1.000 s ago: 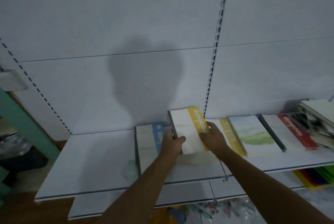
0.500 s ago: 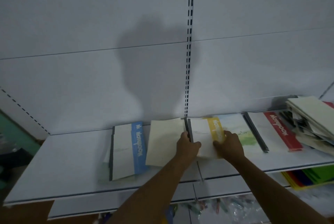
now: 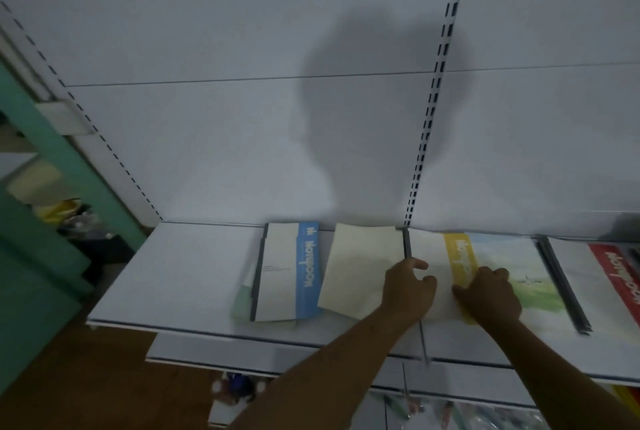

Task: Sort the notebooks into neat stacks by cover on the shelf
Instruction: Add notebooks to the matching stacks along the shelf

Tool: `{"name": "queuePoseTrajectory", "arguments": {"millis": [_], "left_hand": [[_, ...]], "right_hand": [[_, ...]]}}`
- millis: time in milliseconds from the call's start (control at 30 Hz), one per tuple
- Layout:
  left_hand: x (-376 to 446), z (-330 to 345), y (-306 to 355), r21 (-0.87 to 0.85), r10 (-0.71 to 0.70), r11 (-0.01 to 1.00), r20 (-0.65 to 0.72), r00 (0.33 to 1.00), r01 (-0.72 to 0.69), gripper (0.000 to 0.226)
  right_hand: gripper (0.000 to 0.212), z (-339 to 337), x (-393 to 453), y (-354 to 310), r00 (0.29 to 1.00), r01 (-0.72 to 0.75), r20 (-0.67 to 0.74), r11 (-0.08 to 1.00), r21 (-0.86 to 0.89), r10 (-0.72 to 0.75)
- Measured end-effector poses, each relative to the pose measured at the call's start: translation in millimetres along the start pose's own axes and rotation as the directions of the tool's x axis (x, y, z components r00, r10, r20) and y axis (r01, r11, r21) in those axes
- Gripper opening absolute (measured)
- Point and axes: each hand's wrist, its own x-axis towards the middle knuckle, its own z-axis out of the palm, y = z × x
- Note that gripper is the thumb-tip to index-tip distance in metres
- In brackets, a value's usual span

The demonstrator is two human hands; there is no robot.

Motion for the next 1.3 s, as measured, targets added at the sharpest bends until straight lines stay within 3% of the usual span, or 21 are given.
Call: {"name": "queuePoseTrajectory", "arguments": {"millis": [233,500,600,733,900,1133,1300], "left_hand": [[10.1,-66.0,-31.1,-0.017,0.012,1.000,-0.199,0.980,-0.016,0.010],[17.6,-142.5,-79.5,0.079,0.006,0.996,-0.416,0.909,0.029,0.019],[18.7,-148.8,-88.1,0.098,-0.019,0.993,-0.382,0.924,0.061,0.024],[20.0,-145.6,-95.0,0.088,-0.107,0.987,-0.272,0.956,0.135,0.009],[17.6,-136.4,-98.5,0.054,-0.170,0.982,-0.189,0.967,0.183,0.026],[15.5,-137.9,-96.1,0.040,-0.188,0.980,-0.133,0.973,0.195,0.036],[10.9,-133.9,-91.7,0.104,-0.157,0.981,-0.080,0.984,0.165,0.031]], "right_hand": [[0.048,3.6,-5.6,-20.2,0.998,-0.066,-0.009,0.996,-0.053,0.065],[0.044,0.2,-19.9,-30.8,0.998,-0.064,0.028,0.998,0.028,0.063],[0.050,-4.2,-26.3,-32.5,0.997,-0.023,0.069,0.999,0.050,0.019],[0.060,-12.6,-36.2,-28.1,0.995,-0.015,0.104,0.995,0.100,0.005],[0.064,-3.2,-58.6,-37.3,0.973,-0.018,0.225,0.963,0.271,-0.045],[0.060,10.8,-72.7,-55.3,0.981,0.057,0.175,0.985,0.166,-0.086],[0.043,6.2,-71.5,-71.0,0.985,0.136,0.078,0.968,0.209,-0.155]]}}
